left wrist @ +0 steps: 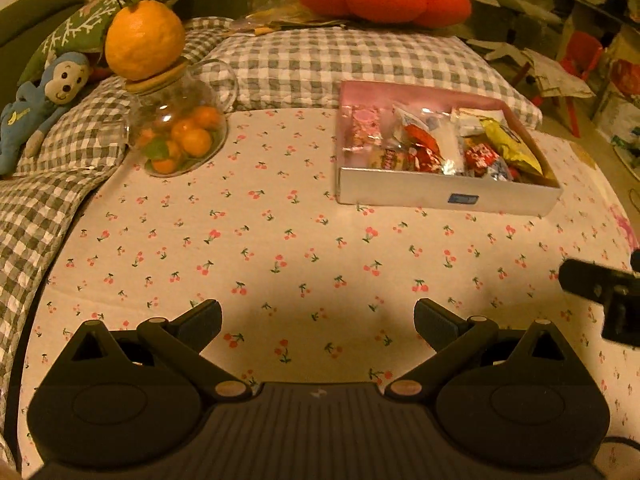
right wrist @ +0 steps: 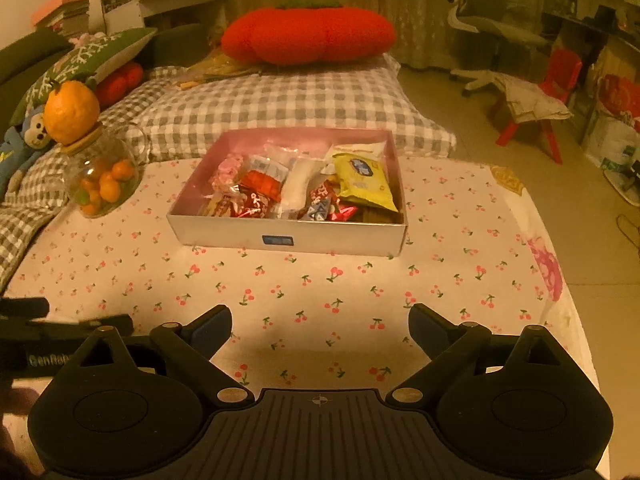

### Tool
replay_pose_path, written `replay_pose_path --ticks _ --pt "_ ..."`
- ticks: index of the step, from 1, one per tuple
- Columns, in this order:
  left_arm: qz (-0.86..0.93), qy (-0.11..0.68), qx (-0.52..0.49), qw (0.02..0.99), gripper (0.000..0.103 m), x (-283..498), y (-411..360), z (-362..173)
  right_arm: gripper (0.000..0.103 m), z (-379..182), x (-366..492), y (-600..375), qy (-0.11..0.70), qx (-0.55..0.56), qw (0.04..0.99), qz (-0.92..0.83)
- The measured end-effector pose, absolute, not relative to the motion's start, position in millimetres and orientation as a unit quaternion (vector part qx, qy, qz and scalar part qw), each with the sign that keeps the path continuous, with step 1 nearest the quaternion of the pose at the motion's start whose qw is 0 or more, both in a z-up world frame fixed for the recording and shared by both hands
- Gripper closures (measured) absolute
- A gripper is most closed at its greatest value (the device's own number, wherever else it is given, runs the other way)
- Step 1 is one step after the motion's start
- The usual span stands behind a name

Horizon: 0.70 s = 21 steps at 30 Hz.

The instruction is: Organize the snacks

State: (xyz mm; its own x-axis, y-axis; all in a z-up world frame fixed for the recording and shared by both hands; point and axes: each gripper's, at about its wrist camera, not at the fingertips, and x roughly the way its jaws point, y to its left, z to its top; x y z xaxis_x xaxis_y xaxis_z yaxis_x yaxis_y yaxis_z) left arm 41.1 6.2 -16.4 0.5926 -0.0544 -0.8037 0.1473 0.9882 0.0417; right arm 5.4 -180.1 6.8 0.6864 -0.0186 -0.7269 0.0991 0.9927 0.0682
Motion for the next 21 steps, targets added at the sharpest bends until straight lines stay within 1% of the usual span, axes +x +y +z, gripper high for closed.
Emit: replay_pose_path --ticks 21 --pt "-0.046 0.446 0.036 0.893 0.001 34.6 9.2 -16.0 0.006 2.6 4.3 -171.2 0.397 0.040 0.917 -0.030"
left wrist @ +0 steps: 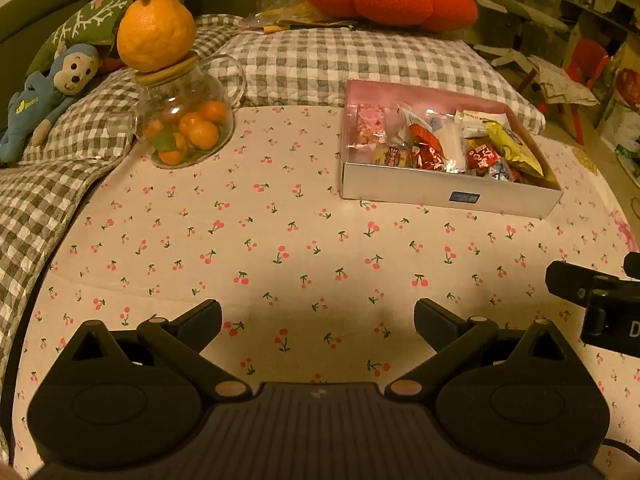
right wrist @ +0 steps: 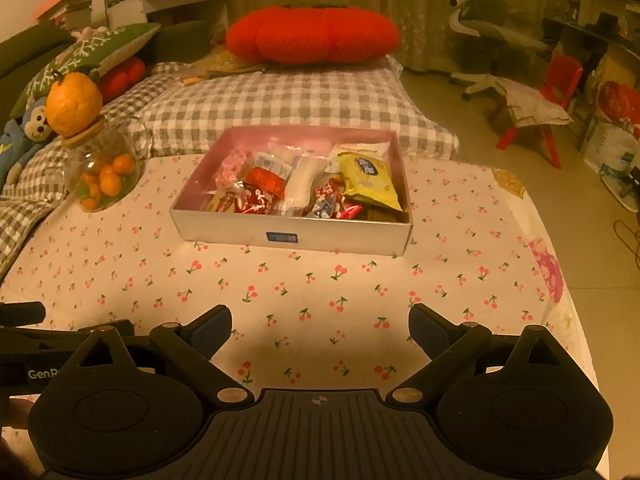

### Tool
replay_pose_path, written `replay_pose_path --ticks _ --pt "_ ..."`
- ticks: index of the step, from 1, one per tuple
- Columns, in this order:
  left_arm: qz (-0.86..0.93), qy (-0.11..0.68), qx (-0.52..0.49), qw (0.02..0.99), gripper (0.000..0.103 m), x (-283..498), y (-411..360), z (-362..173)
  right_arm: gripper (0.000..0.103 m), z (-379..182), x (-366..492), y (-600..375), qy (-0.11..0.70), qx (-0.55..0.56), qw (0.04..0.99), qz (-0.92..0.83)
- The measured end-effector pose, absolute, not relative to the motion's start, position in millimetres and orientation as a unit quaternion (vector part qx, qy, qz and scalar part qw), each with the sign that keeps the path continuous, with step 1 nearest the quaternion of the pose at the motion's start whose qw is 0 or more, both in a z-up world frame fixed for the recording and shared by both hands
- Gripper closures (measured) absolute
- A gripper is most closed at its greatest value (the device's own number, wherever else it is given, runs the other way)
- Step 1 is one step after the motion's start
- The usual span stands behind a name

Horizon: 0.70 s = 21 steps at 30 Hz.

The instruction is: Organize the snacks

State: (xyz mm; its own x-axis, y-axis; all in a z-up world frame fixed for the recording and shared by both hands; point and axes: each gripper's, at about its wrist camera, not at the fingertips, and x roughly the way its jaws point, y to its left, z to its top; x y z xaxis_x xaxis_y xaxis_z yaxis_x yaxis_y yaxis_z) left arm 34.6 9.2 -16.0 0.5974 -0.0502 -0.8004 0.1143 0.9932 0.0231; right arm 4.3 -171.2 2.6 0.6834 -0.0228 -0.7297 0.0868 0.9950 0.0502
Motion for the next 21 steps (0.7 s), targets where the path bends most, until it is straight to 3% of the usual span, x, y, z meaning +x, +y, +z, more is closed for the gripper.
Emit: replay_pose_path --ticks 21 --pt "-0.041 0.435 0.024 0.899 0.001 31.3 8.5 -14.2 0.006 1.6 4.2 -171.9 0.400 0.046 0.915 -0.032"
